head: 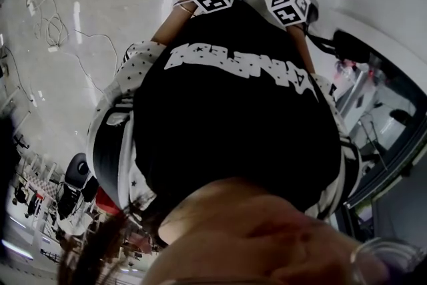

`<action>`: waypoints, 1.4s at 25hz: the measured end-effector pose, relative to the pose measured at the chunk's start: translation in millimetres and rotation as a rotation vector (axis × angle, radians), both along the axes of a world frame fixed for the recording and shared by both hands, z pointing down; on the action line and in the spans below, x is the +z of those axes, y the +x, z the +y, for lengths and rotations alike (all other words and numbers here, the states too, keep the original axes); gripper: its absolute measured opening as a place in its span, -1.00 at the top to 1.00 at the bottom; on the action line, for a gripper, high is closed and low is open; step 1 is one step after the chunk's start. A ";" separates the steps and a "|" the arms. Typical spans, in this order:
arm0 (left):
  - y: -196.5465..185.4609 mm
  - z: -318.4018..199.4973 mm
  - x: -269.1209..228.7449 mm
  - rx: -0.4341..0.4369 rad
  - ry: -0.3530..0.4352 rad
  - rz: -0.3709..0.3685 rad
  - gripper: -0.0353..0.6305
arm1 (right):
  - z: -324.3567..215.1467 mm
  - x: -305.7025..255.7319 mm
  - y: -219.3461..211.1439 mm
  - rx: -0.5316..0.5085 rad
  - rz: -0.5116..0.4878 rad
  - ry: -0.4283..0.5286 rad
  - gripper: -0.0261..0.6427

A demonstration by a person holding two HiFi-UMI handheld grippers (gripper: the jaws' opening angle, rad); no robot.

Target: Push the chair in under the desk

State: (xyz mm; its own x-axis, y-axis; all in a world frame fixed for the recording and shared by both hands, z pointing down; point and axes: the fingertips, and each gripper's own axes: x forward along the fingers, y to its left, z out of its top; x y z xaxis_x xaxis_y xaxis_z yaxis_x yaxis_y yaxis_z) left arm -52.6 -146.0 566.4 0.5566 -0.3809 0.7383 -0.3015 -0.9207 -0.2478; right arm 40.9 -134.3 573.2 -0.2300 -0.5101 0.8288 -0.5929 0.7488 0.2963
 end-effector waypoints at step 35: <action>7.6 -70.3 12.4 -0.050 0.000 -0.053 0.36 | -69.1 8.4 7.1 -0.062 -0.020 0.022 0.45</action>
